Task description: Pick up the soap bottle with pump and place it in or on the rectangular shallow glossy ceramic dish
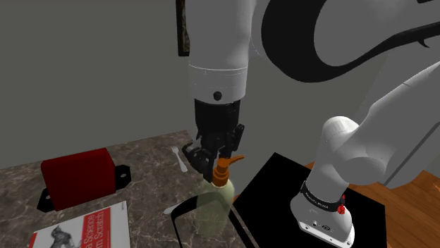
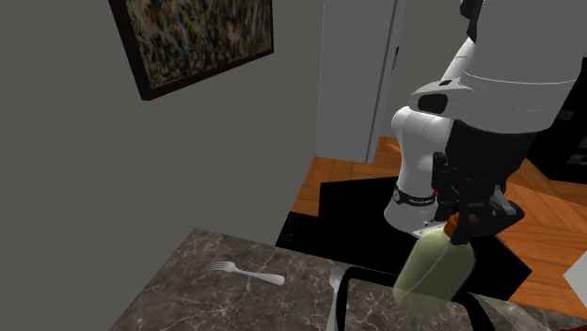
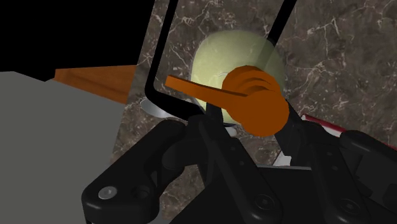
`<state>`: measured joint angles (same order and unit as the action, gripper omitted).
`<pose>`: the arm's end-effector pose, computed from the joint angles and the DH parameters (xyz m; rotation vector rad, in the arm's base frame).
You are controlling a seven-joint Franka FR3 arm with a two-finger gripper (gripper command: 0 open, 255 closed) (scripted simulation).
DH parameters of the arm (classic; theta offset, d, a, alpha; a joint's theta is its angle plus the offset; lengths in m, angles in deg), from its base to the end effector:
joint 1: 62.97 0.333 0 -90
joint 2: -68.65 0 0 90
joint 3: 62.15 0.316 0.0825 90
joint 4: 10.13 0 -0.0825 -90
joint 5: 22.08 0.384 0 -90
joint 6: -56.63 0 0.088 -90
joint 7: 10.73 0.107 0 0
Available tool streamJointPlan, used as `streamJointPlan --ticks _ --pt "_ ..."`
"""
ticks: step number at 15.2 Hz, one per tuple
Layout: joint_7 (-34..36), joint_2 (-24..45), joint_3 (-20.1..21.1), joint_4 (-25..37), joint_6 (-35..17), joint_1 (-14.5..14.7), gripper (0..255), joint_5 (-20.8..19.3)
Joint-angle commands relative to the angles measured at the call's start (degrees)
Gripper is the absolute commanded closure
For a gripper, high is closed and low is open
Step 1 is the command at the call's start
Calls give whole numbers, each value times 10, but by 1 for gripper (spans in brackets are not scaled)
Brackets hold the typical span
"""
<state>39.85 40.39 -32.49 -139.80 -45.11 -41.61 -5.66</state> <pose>0.2270 0.3564 0.5180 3.1310 -0.1813 -0.0936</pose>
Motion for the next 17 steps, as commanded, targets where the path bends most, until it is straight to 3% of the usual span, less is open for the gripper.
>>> streamJointPlan --ticks 1,9,17 --pt "-2 3 3 -14 -17 0 255 1" --pt "-4 15 17 -66 -81 2 255 8" --pt "-4 15 17 -66 -81 2 255 8"
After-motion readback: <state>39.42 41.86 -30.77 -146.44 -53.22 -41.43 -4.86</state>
